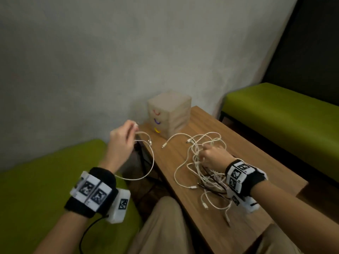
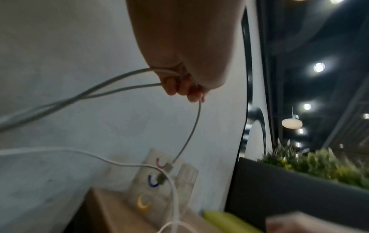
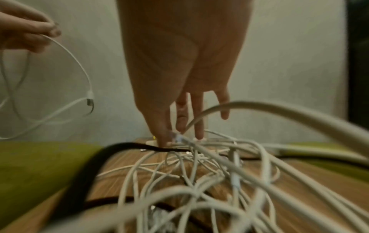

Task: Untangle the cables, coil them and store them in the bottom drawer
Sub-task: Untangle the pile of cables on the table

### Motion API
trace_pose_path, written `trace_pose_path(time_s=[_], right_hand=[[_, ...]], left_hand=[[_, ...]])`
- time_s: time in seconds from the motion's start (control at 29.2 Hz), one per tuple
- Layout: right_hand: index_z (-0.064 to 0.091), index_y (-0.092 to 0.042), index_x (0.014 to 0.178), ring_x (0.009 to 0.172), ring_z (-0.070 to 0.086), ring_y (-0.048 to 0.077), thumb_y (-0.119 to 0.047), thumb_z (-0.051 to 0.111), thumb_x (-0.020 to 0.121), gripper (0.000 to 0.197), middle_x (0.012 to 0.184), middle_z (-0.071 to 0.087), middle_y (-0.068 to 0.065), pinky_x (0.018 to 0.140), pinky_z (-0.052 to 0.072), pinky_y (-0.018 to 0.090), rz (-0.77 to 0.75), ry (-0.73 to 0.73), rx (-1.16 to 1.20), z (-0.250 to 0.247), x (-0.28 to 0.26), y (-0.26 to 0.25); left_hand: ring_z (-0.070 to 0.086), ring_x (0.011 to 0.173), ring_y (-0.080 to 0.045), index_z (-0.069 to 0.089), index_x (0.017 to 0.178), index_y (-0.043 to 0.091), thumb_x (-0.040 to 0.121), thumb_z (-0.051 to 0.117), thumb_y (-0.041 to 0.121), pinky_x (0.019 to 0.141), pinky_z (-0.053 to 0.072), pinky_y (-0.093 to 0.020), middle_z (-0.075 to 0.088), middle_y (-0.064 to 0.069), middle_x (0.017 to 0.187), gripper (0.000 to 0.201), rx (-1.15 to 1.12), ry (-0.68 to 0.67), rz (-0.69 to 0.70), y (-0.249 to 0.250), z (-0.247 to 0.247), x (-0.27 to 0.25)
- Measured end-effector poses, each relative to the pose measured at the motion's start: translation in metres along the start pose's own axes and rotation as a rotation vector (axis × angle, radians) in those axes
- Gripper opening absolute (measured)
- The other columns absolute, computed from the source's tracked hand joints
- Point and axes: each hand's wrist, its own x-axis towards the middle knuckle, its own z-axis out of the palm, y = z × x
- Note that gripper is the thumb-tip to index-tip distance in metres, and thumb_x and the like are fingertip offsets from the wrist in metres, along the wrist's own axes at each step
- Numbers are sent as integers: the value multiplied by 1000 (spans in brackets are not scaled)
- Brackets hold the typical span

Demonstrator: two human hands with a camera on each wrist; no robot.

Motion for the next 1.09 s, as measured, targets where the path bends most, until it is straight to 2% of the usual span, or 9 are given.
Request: trace_pose_path(time_s=[0.07,0.17,0.34,0.58,0.65,0.79,0.89,0.96,1.09], right_hand=[[60,-16,113,115,48,26,-20,50,90,25,121,51,5,98,34,45,-2,48,-170,-4,10,-14],[65,-16,100,111,50,30,-17,58,82,20,111,57,9,90,38,41,-85,166,-117,-13,26,-45],[62,-8,104,101,61,33,-27,54,85,28,107,63,17,79,47,34,45,-152,17,-3,30,-85],[59,-5,114,113,57,29,-22,47,91,30,122,60,13,89,47,37,150,-315,-84,12,22,-90],[54,-8,120,117,56,27,-22,50,91,32,127,58,9,90,46,35,145,-337,-131,13,20,-89],[52,-4,123,115,55,30,-22,49,90,38,126,57,14,90,45,33,114,-418,-112,9,21,-86],[59,-3,110,101,61,30,-23,55,85,33,109,63,16,79,47,32,122,-313,99,-8,29,-78],[63,-8,92,76,65,15,-19,61,81,16,92,69,12,69,48,27,85,-138,316,-24,33,-71],[58,-19,68,44,54,-6,-28,62,86,22,56,64,-3,53,40,8,-23,216,574,-52,31,-70]], left_hand=[[51,66,-15,58,83,3,90,47,11,57,29,-21,62,-14,68,15,23,-113,-21,-10,-3,-23],[51,64,-11,58,83,4,91,48,10,59,30,-16,55,-1,67,14,-55,-48,-118,-23,1,-49],[45,62,-5,57,84,2,93,47,5,61,34,-19,49,5,68,14,-108,-42,-189,-16,15,-70],[51,56,0,56,82,7,94,46,11,59,36,-9,52,6,58,16,-222,-75,-267,-16,20,-75],[56,62,-5,55,82,11,95,45,13,65,42,-18,58,3,63,17,-213,-195,-292,-18,17,-70],[57,97,-28,57,96,13,97,39,23,91,39,-40,62,-10,99,21,309,-497,-161,-15,17,-62],[62,76,-14,56,85,13,96,43,17,77,49,-27,64,-7,80,17,-224,-302,-197,7,22,-56],[65,74,-14,57,85,10,96,45,13,77,53,-23,66,-7,77,17,-492,-205,-319,20,35,-51],[68,84,-17,65,89,9,92,53,14,81,55,-34,69,-5,84,13,-609,-57,-436,37,69,-38]])
